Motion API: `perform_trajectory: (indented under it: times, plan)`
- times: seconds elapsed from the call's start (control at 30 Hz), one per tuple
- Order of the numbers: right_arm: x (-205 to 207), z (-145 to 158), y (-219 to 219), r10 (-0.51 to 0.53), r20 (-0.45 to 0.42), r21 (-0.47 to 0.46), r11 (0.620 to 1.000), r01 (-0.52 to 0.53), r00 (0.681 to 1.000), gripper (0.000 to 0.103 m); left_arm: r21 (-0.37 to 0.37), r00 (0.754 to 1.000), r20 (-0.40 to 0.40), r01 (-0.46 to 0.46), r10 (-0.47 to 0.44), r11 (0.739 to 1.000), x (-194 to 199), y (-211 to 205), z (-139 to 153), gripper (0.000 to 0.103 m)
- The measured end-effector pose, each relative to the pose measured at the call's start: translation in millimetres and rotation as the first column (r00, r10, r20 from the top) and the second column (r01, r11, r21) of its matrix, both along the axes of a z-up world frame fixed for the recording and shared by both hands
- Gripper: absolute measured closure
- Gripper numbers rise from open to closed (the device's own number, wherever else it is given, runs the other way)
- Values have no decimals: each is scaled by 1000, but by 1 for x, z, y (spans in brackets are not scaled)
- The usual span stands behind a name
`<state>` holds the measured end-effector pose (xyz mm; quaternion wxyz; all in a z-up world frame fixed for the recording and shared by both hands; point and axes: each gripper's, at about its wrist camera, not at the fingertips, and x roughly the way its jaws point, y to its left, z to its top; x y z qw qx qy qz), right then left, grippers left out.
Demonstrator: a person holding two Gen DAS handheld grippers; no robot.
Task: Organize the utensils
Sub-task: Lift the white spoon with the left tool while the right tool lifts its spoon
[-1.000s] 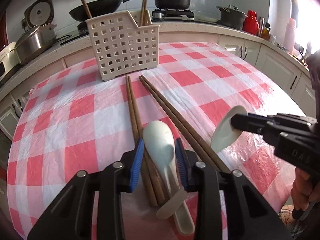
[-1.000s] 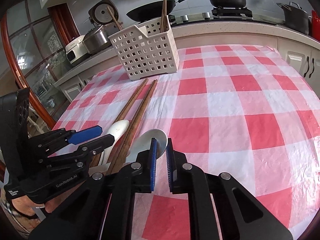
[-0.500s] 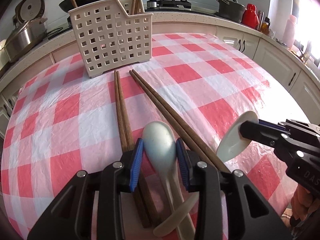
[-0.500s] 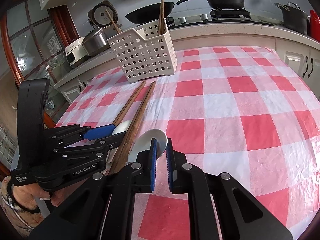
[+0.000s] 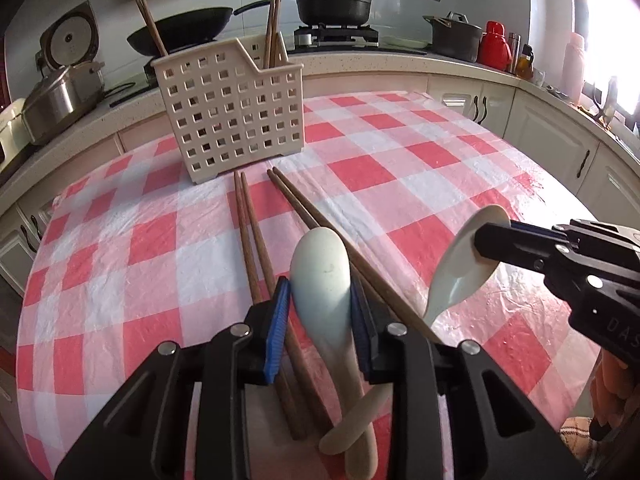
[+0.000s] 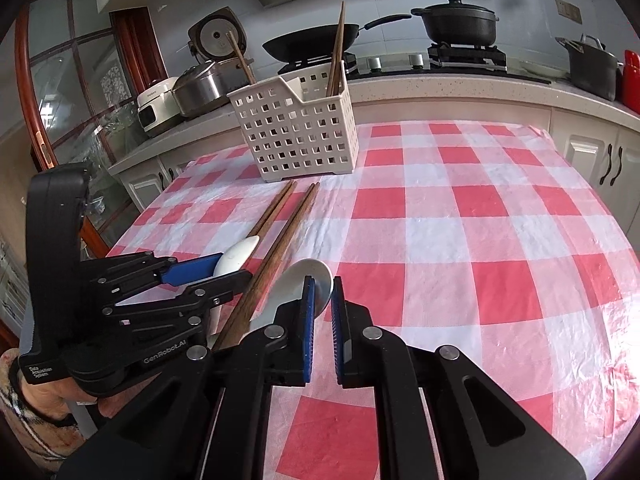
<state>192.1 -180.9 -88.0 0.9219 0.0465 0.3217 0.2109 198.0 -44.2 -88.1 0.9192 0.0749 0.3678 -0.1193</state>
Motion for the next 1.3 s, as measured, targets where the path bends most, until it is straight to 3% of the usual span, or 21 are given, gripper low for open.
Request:
perform_trajectory:
  times: [0.23,0.33,0.83,1.3]
  plan:
    - [-14,27,-4,-19,78,-32,999,22,997,95,-32,998,61,0,2,999,-23,9,22,82]
    - [-21,38,-3,-22,116,-58,998,29,993,97,-46,997,83,3,0,999,-32,12,29,95]
    - [-37,59,12,-10,197,-112,993,33,980,97,-98,987,152,-30,45,995,-60,38,49,95]
    - [-50,87,36,15,325,-186,981,48,946,97,-181,949,299,-50,103,982,-83,54,83,95]
